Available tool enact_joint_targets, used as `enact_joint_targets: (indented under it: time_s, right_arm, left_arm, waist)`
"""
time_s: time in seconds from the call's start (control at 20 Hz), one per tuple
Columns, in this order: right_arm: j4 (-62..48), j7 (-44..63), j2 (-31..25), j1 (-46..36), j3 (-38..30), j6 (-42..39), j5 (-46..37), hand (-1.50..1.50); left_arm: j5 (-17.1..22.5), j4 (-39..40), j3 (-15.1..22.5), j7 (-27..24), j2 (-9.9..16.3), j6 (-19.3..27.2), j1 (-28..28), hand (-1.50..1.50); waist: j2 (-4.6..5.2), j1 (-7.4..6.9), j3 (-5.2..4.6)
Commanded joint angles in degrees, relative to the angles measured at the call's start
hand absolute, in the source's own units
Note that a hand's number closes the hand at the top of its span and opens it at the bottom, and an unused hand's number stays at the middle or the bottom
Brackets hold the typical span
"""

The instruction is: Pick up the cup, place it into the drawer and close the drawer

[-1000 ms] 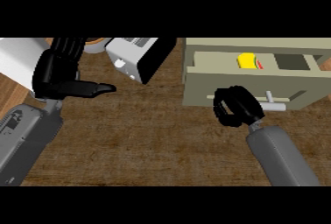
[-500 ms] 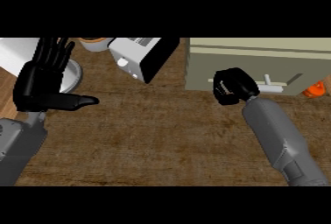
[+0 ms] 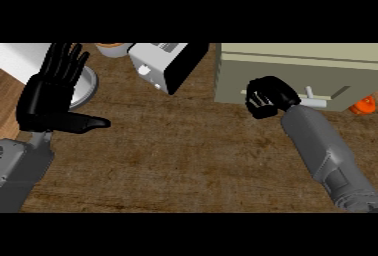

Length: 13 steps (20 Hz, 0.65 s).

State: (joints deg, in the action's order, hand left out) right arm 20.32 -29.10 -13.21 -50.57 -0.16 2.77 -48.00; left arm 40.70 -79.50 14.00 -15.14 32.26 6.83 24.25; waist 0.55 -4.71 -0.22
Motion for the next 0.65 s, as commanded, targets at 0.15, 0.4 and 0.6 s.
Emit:
enact_joint_targets:
  time_s: [0.15, 0.4, 0.6]
  right_arm:
    - [-4.9, 1.0, -5.5, -4.6, -4.8, 1.2, 2.3, 1.50]
    - [-5.3, -0.6, -6.8, -5.4, -6.5, 0.2, 3.9, 1.50]
    - [-5.5, -2.5, -7.7, -5.9, -6.7, -0.5, 4.1, 1.50]
  left_arm:
    - [0.6, -0.2, 0.0, -0.2, -0.8, -1.9, -0.5, -1.50]
    - [0.2, -0.6, 0.6, 0.1, -0.7, -2.4, -0.9, -1.50]
    - [-0.7, 2.0, 0.4, -0.6, -2.1, -1.5, 0.7, -1.50]
  waist:
    - [2.32, -1.72, 0.47]
    - [2.45, -2.61, 0.51]
    - [2.72, -1.28, 0.47]
